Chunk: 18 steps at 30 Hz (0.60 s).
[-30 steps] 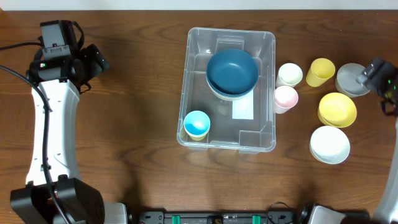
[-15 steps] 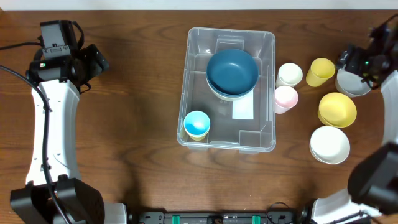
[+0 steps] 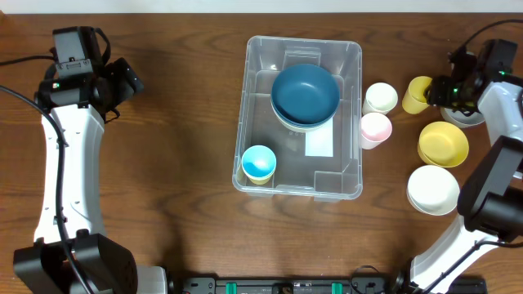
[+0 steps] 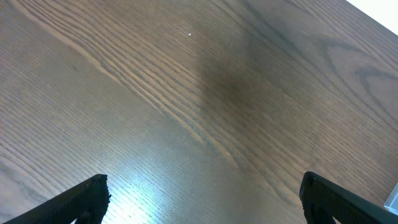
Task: Pack container
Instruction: 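Move right gripper to the small yellow cup and grasp its rim, then carry small yellow cup with right gripper and stack onto cups in container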
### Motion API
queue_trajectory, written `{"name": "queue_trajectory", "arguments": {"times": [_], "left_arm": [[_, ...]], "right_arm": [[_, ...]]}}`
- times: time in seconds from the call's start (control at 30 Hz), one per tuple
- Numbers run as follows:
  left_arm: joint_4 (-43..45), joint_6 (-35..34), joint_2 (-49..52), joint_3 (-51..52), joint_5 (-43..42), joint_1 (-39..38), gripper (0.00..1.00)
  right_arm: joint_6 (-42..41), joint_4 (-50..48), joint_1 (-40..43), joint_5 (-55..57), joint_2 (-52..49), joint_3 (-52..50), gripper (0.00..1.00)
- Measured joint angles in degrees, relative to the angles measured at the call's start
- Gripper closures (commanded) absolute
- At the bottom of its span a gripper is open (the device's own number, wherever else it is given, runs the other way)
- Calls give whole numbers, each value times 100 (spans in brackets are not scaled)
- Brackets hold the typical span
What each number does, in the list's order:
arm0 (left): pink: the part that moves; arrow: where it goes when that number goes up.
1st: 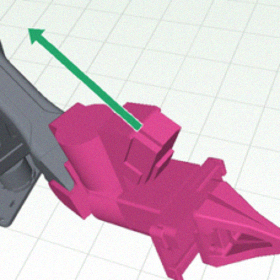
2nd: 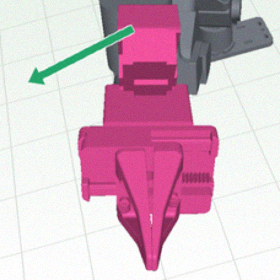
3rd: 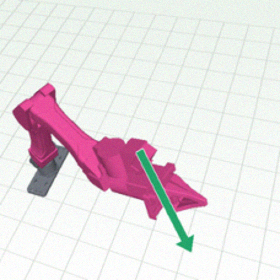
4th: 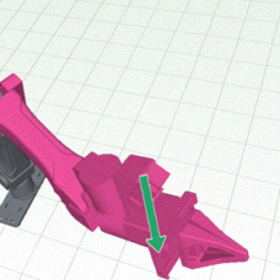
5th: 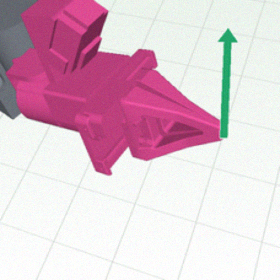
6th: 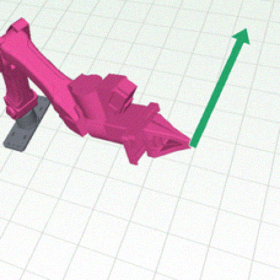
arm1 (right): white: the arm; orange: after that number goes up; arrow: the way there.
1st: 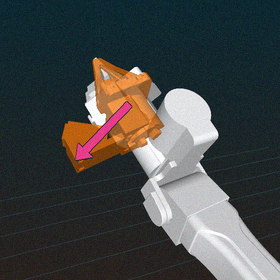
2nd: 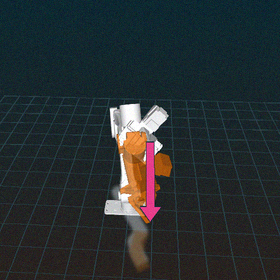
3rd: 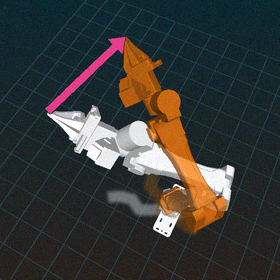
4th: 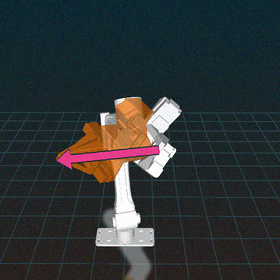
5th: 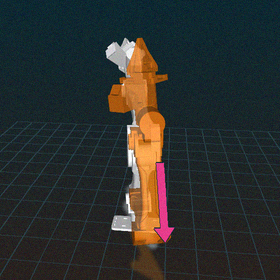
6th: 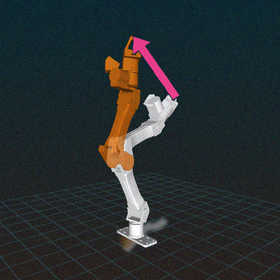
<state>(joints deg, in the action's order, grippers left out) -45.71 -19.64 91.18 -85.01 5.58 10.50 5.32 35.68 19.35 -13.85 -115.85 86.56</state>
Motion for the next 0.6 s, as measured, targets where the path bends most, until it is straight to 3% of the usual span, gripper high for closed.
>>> {"name": "queue_trajectory", "arguments": {"times": [0.27, 0.6], "left_arm": [[0, 0, 0, 0, -2, 0, 2], [0, 0, 0, 0, -2, 0, 2]], "right_arm": [[33, -107, -192, -35, -76, 0, 99], [-129, 297, -192, 144, 179, 0, 99]]}}
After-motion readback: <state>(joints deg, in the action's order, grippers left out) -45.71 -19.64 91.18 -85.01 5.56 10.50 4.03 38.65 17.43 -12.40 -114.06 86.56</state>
